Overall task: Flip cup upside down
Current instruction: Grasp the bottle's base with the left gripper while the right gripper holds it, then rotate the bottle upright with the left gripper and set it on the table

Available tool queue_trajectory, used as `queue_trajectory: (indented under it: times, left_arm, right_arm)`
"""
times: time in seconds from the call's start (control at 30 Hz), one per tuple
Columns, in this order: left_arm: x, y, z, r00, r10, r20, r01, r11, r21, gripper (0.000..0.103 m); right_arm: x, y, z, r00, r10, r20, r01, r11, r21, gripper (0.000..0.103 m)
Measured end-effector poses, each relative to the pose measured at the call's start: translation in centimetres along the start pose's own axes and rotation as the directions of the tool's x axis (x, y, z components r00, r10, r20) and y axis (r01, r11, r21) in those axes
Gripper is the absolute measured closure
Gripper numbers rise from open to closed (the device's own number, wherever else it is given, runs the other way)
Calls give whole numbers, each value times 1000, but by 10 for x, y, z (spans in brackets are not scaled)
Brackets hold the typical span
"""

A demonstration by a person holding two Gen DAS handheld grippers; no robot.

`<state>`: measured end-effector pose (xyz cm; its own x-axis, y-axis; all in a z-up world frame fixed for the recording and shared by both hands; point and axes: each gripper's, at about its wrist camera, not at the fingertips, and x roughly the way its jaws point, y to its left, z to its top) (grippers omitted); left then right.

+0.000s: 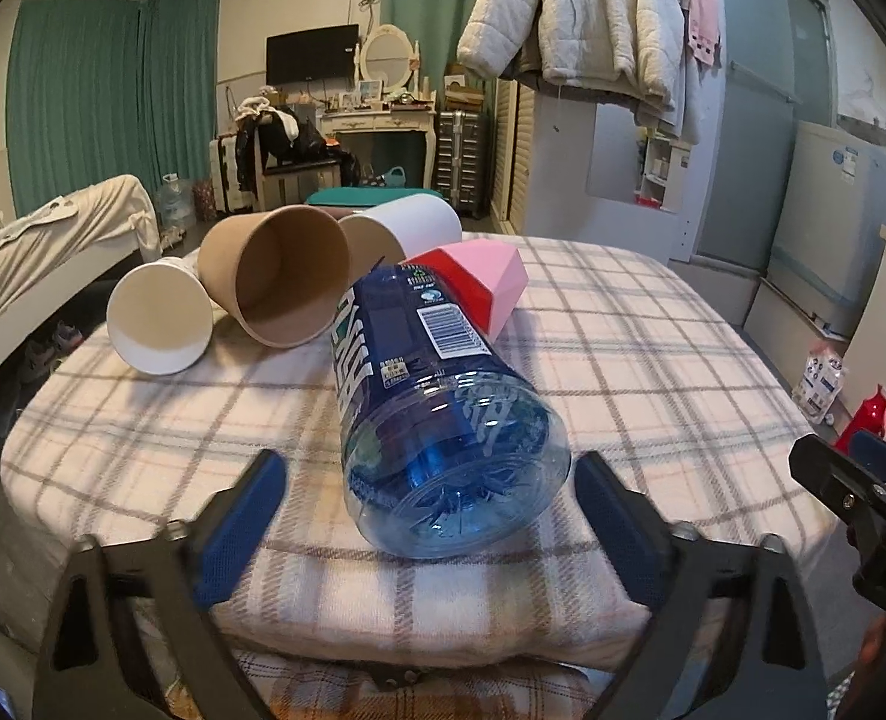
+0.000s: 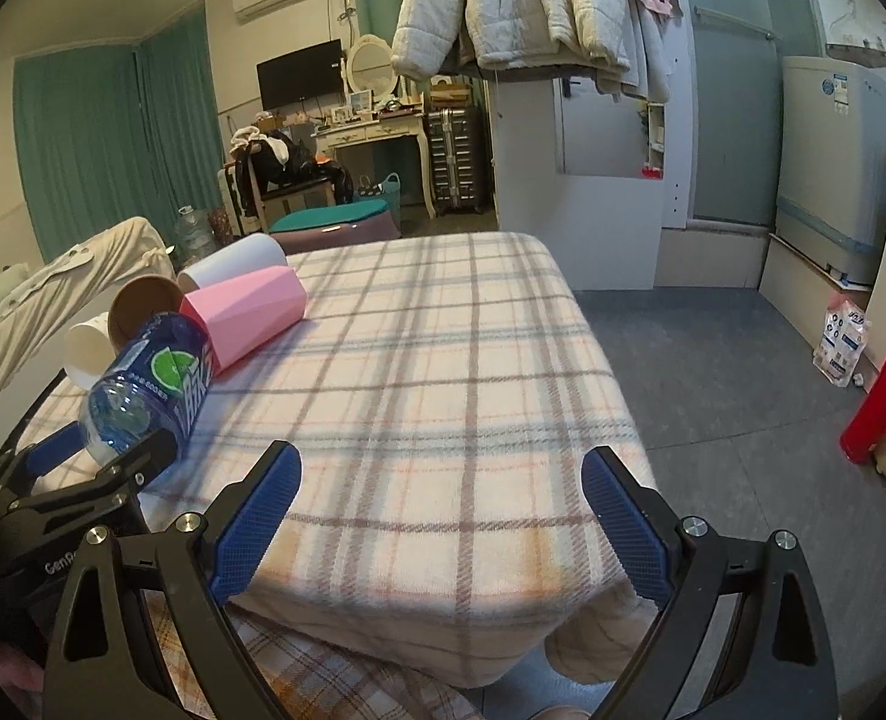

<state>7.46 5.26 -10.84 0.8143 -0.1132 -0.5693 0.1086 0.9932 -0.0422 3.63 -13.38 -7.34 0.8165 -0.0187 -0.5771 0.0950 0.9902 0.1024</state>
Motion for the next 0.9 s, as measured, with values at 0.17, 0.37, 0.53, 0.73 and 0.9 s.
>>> queue_trajectory:
  times: [0.17,0.37,0.53,0.73,0.9]
  left_arm:
    - [-7,0,4,1000,-15,-7,15,999,50,28]
    - [-27,7,20,999,-41,27,38,997,73,28]
    - [-30,21,39,998,-63,25,62,997,42,28]
    - [-20,32,57,994,-101,-37,102,995,19,28]
    - [-25,35,73,987,-136,-89,139,990,32,28]
  right_arm:
    - [-1,1,-1,1000,1,3,-1,1000,6,8]
    - [-2,7,0,1000,7,9,-7,1000,-3,8]
    - [-2,11,-1,1000,16,8,-16,1000,-8,8]
    - [-1,14,-2,1000,22,0,-22,1000,-11,8]
    - [-1,14,-2,1000,18,-2,-18,1000,-2,8]
